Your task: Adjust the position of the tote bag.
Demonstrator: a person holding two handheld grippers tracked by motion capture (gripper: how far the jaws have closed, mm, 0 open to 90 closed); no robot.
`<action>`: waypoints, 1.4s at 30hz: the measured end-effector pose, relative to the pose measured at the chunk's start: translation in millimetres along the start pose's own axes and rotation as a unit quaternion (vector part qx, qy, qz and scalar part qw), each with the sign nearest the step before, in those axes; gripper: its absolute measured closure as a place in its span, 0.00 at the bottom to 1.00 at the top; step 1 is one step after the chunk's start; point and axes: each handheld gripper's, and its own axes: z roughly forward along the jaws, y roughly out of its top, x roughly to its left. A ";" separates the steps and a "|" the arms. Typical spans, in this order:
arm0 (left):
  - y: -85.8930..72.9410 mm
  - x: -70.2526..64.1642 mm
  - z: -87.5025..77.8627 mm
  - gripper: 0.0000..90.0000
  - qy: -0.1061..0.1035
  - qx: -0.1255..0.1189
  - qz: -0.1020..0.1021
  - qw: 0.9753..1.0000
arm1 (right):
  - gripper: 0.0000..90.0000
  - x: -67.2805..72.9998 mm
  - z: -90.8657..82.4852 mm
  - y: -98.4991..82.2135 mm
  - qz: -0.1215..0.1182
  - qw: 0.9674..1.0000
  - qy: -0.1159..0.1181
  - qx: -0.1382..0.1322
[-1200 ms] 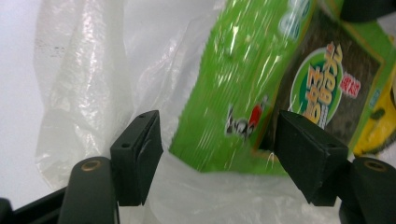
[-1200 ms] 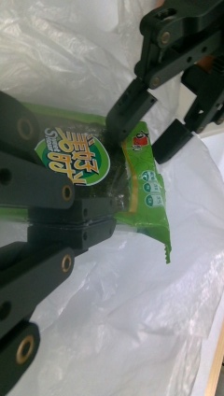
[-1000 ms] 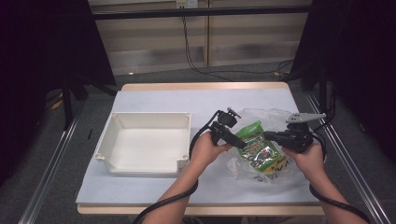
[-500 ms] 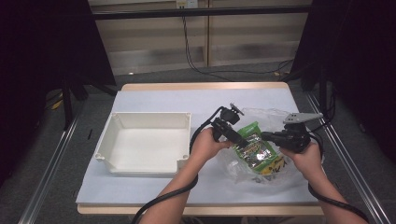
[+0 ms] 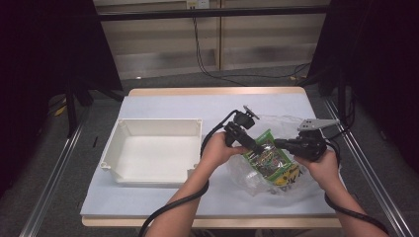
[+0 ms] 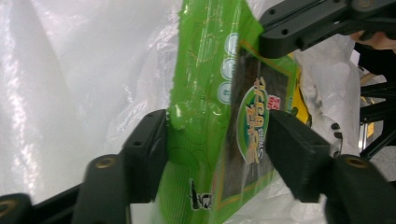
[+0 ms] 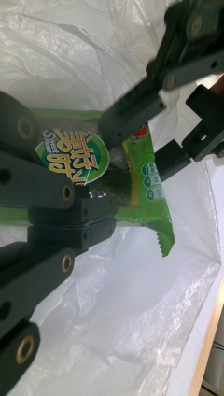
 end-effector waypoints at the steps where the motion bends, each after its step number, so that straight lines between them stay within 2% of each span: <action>1: -0.2 0.6 0.0 0.59 -0.002 0.006 0.006 1.000 | 0.99 0.0 0.3 -0.3 0.000 1.000 -0.001 0.002; 3: -0.6 -0.6 0.6 0.71 -0.001 0.018 -0.002 1.000 | 0.98 -0.9 1.7 -1.2 0.002 1.000 0.003 0.002; 6: 0.4 0.8 -1.6 0.80 -0.017 0.026 -0.017 0.999 | 0.96 -1.0 3.1 -2.6 0.009 1.000 0.004 -0.001; 8: 1.3 2.1 -5.3 0.84 -0.023 0.021 -0.035 0.999 | 0.86 -1.4 4.2 -3.1 0.017 1.000 0.005 -0.002; 11: 2.9 0.0 -7.7 0.82 -0.016 0.023 -0.034 0.999 | 0.79 -2.9 5.7 -4.7 0.020 1.000 0.015 0.011; 13: 4.1 -2.4 -8.6 0.82 -0.016 0.030 -0.018 0.999 | 0.77 -2.0 5.9 -5.5 0.017 1.000 0.017 0.014; 15: 4.3 -4.6 -8.1 0.82 -0.016 0.021 -0.015 1.000 | 0.75 -2.5 5.9 -5.4 0.020 0.999 0.022 0.015; 18: 6.9 -9.4 -6.9 0.82 -0.017 0.022 -0.001 1.000 | 0.75 -3.3 6.8 -5.3 0.018 0.999 0.022 0.021; 19: 7.7 -10.4 -7.6 0.83 -0.012 0.022 -0.007 1.000 | 0.73 -3.8 6.4 -5.7 0.021 0.999 0.024 0.017; 20: 8.7 -11.1 -8.1 0.84 -0.011 0.017 -0.011 1.000 | 0.66 -4.2 6.2 -6.0 0.026 0.999 0.027 0.016; 21: 10.1 -11.0 -9.2 0.85 -0.013 0.020 -0.011 1.000 | 0.60 -5.0 6.3 -6.3 0.030 0.999 0.026 0.020; 22: 10.9 -10.4 -10.1 0.85 -0.014 0.019 -0.016 1.000 | 0.58 -5.6 6.6 -6.6 0.035 0.999 0.031 0.027; 27: 17.9 -7.1 -21.6 0.86 0.005 0.011 -0.035 0.999 | 0.45 -0.3 5.2 -10.9 0.006 0.998 0.022 0.058; 30: 22.4 -8.3 -28.2 0.86 0.012 0.006 -0.040 0.999 | 0.40 2.4 6.1 -13.3 0.005 0.998 0.021 0.062; 34: 26.3 -8.4 -33.7 0.86 0.019 0.006 -0.038 0.999 | 0.35 3.1 8.9 -13.2 0.008 0.998 0.023 0.060; 38: 31.6 -5.6 -44.2 0.86 0.021 0.002 -0.044 0.999 | 0.24 4.1 10.8 -14.3 0.012 0.997 0.016 0.076; 42: 41.1 -6.8 -55.3 0.86 0.032 0.006 -0.033 0.999 | 0.21 4.9 8.9 -18.0 0.008 0.997 0.007 0.081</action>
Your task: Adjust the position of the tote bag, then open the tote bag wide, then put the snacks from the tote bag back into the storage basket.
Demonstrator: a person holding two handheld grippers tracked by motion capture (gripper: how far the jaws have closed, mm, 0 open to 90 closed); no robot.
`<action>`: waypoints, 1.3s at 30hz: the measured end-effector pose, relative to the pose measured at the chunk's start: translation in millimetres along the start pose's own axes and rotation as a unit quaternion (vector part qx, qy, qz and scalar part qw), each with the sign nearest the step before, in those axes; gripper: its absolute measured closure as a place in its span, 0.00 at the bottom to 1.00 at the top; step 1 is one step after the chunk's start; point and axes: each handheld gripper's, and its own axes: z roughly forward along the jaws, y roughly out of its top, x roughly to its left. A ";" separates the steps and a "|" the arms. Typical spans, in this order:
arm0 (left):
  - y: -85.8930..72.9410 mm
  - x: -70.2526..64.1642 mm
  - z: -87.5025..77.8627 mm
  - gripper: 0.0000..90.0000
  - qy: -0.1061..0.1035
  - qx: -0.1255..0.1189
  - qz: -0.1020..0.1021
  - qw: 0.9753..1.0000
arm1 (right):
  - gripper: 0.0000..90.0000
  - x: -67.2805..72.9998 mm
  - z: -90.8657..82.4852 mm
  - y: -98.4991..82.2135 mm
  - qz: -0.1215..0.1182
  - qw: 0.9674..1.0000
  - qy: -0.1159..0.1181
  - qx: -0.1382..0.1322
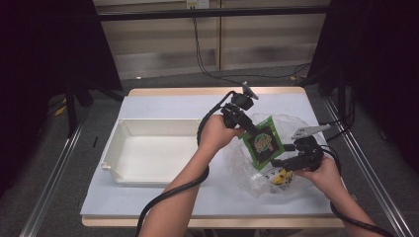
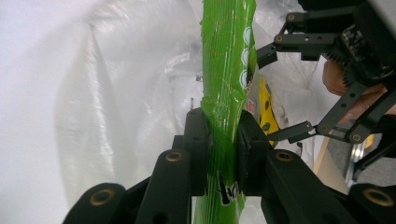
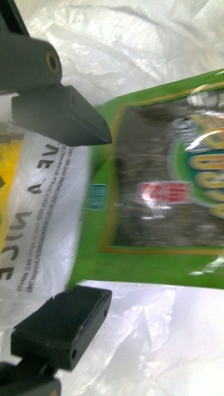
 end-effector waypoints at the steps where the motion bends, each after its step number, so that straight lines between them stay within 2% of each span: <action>1: 2.8 -0.7 -1.8 0.86 0.004 0.000 0.003 1.000 | 0.21 0.0 -0.9 -0.9 0.002 1.000 -0.002 0.000; 6: 17.9 -3.7 -15.4 0.87 0.020 0.004 0.012 1.000 | 0.19 -1.4 -2.5 -5.1 0.013 1.000 0.000 0.006; 9: 25.4 -4.0 -25.6 0.87 0.021 0.005 0.020 1.000 | 0.16 -0.7 -2.8 -7.4 0.014 1.000 -0.003 0.018; 15: 35.0 -4.0 -34.4 0.86 0.035 0.013 0.028 0.999 | 0.13 0.4 -0.7 -12.3 0.017 0.999 -0.010 0.025; 16: 36.1 -3.5 -36.5 0.86 0.035 0.017 0.035 0.999 | 0.12 1.2 -0.7 -13.1 0.017 0.999 -0.010 0.026; 19: 37.7 -3.6 -45.4 0.86 0.031 0.019 0.037 0.999 | 0.11 4.0 -0.8 -14.0 0.011 1.000 -0.002 0.026; 22: 37.8 -5.0 -55.8 0.86 0.041 0.020 0.041 0.998 | 0.09 7.7 -1.4 -13.8 0.001 0.999 -0.013 0.036; 27: 37.5 -2.1 -74.3 0.86 0.044 0.026 0.050 0.997 | 0.07 9.5 -3.4 -10.7 0.023 0.999 0.002 0.023; 28: 36.8 -1.6 -77.3 0.86 0.046 0.024 0.048 0.998 | 0.07 9.6 -3.6 -9.5 0.024 0.999 -0.006 0.020; 29: 35.3 -0.2 -81.6 0.85 0.051 0.024 0.049 0.997 | 0.07 9.7 -3.9 -8.6 0.032 0.999 -0.002 0.019; 31: 32.2 2.3 -88.9 0.85 0.051 0.025 0.051 0.997 | 0.07 10.4 -4.1 -6.8 0.033 0.999 -0.003 0.013; 34: 27.0 6.4 -97.4 0.85 0.053 0.029 0.051 0.997 | 0.07 11.5 -3.0 -5.3 0.030 0.999 -0.011 0.024; 35: 25.7 8.0 -100.2 0.85 0.054 0.035 0.052 0.997 | 0.07 11.9 -2.7 -5.3 0.029 0.999 -0.011 0.024; 39: 19.4 13.0 -111.8 0.85 0.058 0.034 0.050 0.996 | 0.07 12.5 -0.7 -6.6 0.030 0.999 -0.008 0.025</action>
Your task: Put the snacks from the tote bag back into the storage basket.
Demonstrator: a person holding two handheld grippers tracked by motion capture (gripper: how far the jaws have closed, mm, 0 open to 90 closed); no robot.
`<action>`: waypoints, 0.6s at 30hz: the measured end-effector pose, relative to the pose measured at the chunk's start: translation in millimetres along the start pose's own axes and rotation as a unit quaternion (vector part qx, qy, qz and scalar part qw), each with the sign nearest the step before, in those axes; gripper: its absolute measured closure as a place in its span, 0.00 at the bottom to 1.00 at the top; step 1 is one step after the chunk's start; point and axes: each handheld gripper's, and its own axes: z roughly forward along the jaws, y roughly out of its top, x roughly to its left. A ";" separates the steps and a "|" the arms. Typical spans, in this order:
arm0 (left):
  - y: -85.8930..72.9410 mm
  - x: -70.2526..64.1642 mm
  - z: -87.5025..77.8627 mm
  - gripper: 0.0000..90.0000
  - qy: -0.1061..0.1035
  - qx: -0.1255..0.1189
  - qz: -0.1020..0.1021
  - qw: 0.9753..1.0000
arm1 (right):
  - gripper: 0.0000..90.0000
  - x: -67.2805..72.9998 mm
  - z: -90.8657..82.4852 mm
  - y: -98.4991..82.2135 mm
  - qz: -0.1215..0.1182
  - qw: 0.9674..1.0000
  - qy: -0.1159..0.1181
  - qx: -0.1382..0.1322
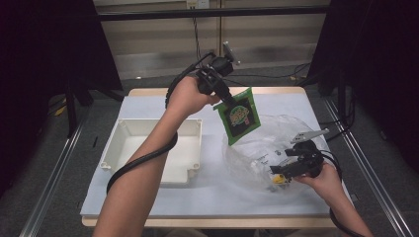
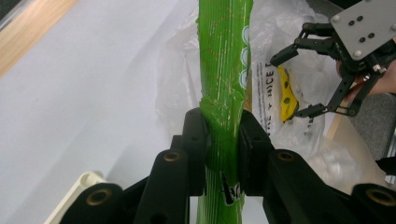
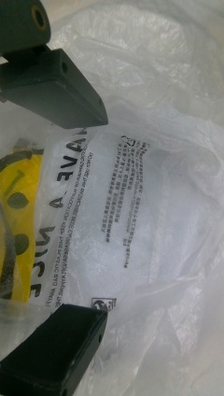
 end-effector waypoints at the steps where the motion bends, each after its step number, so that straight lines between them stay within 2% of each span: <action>1: -2.9 1.3 -3.8 0.85 0.006 -0.005 -0.005 1.000 | 0.07 0.2 0.2 -0.3 0.000 1.000 -0.001 0.000; 5: -7.1 6.3 -20.5 0.85 0.003 -0.016 -0.010 1.000 | 0.07 0.4 -1.5 -0.7 -0.003 1.000 -0.001 -0.001; 9: -6.2 10.2 -34.8 0.85 -0.005 -0.048 -0.018 0.999 | 0.08 0.4 -0.8 -0.3 0.000 1.000 -0.003 -0.003; 13: -1.9 8.3 -30.5 0.85 -0.001 -0.038 -0.011 0.999 | 0.08 1.9 0.1 0.1 -0.005 1.000 -0.003 -0.002; 15: -0.9 10.3 -31.3 0.85 0.002 -0.028 0.000 1.000 | 0.08 3.6 -0.6 -1.1 -0.002 1.000 -0.003 -0.001; 18: -3.5 16.6 -37.5 0.85 0.006 -0.024 -0.003 1.000 | 0.08 4.4 -1.8 -2.9 -0.006 1.000 0.000 -0.004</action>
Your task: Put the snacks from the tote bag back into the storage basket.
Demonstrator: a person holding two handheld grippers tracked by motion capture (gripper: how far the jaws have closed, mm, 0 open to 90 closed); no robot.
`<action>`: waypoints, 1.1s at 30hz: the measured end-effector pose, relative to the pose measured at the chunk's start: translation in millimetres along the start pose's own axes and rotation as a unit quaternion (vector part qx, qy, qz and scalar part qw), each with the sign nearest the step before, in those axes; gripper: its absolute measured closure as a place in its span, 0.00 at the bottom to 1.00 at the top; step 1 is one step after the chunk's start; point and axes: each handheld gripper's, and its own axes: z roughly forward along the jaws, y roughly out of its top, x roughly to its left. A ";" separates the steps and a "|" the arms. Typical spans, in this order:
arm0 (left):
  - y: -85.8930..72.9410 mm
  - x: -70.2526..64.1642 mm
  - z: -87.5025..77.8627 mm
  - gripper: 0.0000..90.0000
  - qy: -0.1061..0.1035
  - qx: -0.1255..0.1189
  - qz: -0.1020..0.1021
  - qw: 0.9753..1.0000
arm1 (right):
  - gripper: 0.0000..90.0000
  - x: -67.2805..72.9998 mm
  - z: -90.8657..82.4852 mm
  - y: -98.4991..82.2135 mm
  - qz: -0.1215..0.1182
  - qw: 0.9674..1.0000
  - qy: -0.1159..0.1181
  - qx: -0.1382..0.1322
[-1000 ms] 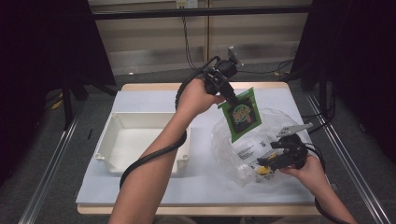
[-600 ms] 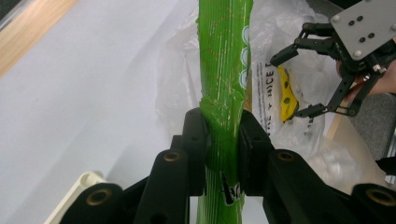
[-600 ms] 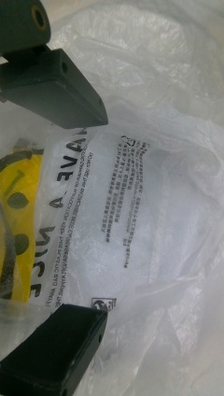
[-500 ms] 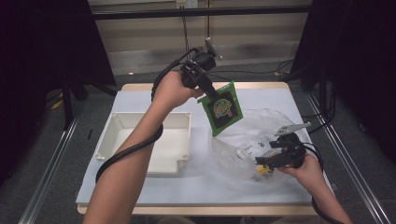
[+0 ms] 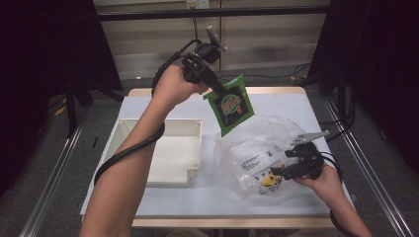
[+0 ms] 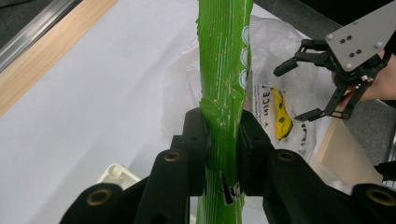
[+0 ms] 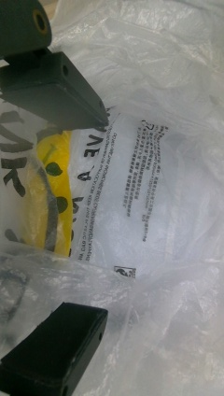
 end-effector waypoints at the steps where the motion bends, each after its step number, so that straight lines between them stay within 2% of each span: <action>1: -0.8 2.6 -3.1 0.85 0.002 0.006 0.009 1.000 | 0.08 0.4 -0.5 -0.3 -0.002 1.000 -0.004 0.001; 6: -7.8 10.3 -15.6 0.85 0.007 0.010 0.013 1.000 | 0.08 1.5 -1.3 1.4 -0.006 1.000 -0.001 0.001; 7: -9.6 12.1 -18.4 0.85 0.011 0.016 0.024 1.000 | 0.08 1.8 -1.6 2.0 -0.008 1.000 -0.004 0.003; 11: -17.9 18.1 -23.2 0.85 0.015 0.028 0.033 0.999 | 0.08 2.6 -1.3 3.5 -0.010 1.000 -0.005 0.005; 16: -32.3 29.8 -21.6 0.85 0.019 0.050 0.039 0.998 | 0.08 5.6 1.2 8.5 -0.019 1.000 0.005 0.001; 17: -36.9 33.4 -21.2 0.85 0.023 0.050 0.039 0.998 | 0.08 6.8 1.5 9.8 -0.020 1.000 0.002 0.003; 20: -46.7 44.4 -22.0 0.85 0.019 0.052 0.054 0.997 | 0.08 7.9 3.4 12.2 -0.027 1.000 0.001 0.006; 21: -50.3 45.6 -22.4 0.85 0.021 0.052 0.049 0.997 | 0.08 7.7 4.3 12.1 -0.026 1.000 0.009 0.005; 22: -53.4 48.5 -22.4 0.85 0.022 0.052 0.055 0.997 | 0.08 7.4 5.0 11.9 -0.026 1.000 0.009 0.007; 24: -58.8 51.9 -22.1 0.85 0.025 0.051 0.048 0.997 | 0.08 6.2 6.1 11.6 -0.029 1.000 0.004 0.011; 26: -63.3 55.2 -21.6 0.85 0.026 0.058 0.044 0.997 | 0.08 3.6 6.2 12.0 -0.026 1.000 0.008 0.008; 28: -66.3 59.7 -21.1 0.85 0.025 0.063 0.049 0.996 | 0.08 1.9 6.1 13.3 -0.024 1.000 0.006 0.007; 29: -67.8 62.2 -20.9 0.85 0.027 0.068 0.059 0.996 | 0.08 1.4 6.4 14.1 -0.025 1.000 0.006 0.006; 30: -69.7 63.3 -19.2 0.85 0.028 0.062 0.051 0.996 | 0.08 1.9 6.6 15.0 -0.023 1.000 0.008 0.006; 31: -70.4 66.2 -18.0 0.85 0.023 0.071 0.058 0.996 | 0.08 2.1 6.7 16.0 -0.024 1.000 0.006 0.008; 33: -72.6 67.3 -13.9 0.85 0.024 0.074 0.060 0.995 | 0.08 2.7 6.9 17.4 -0.025 1.000 0.007 0.007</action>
